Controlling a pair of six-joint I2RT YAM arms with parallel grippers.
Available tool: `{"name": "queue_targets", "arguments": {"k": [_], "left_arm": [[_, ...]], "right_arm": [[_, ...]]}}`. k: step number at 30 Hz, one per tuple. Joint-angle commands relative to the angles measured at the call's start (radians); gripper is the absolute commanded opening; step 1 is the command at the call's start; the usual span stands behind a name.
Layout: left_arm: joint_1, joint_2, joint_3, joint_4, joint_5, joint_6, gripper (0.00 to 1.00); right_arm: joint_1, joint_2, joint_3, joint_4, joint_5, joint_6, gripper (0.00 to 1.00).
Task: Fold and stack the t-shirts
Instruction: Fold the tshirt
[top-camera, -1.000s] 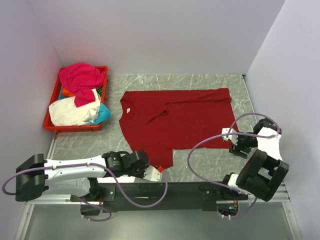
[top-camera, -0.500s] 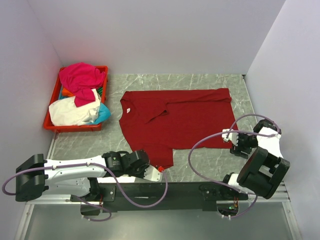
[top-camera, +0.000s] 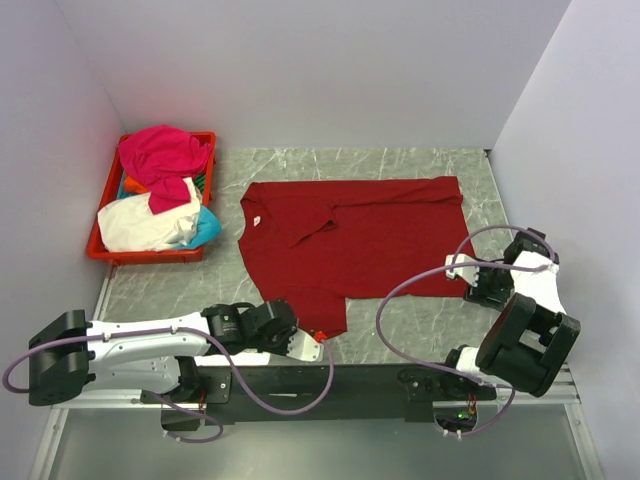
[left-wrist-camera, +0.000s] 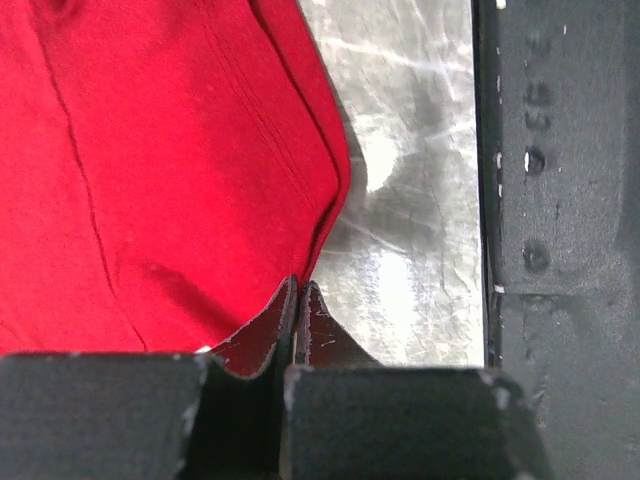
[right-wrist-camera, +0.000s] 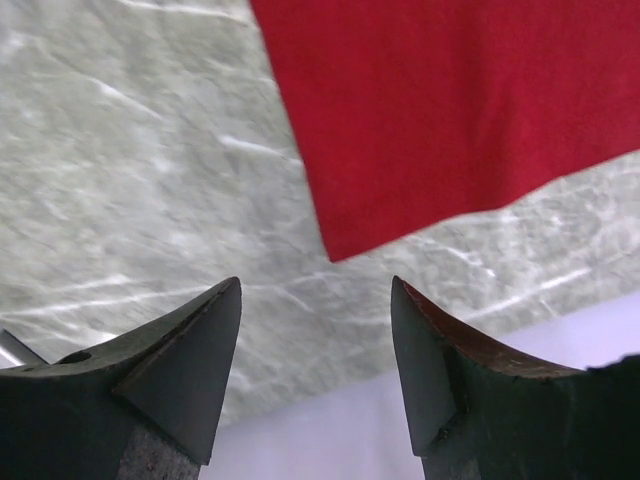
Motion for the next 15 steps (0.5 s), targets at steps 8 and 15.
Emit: {"name": "queue_targets", "arguments": {"k": [8,15], "left_arm": [[0.013,-0.067,-0.087,0.104,-0.031,0.022,0.00],[0.036,-0.049,-0.088,0.133,-0.031,0.016,0.00]], "right_arm": [[0.134,0.034,0.008,0.160,0.209,0.116,0.65],[0.151,0.085,-0.026,0.204,0.249,0.044,0.58]]}}
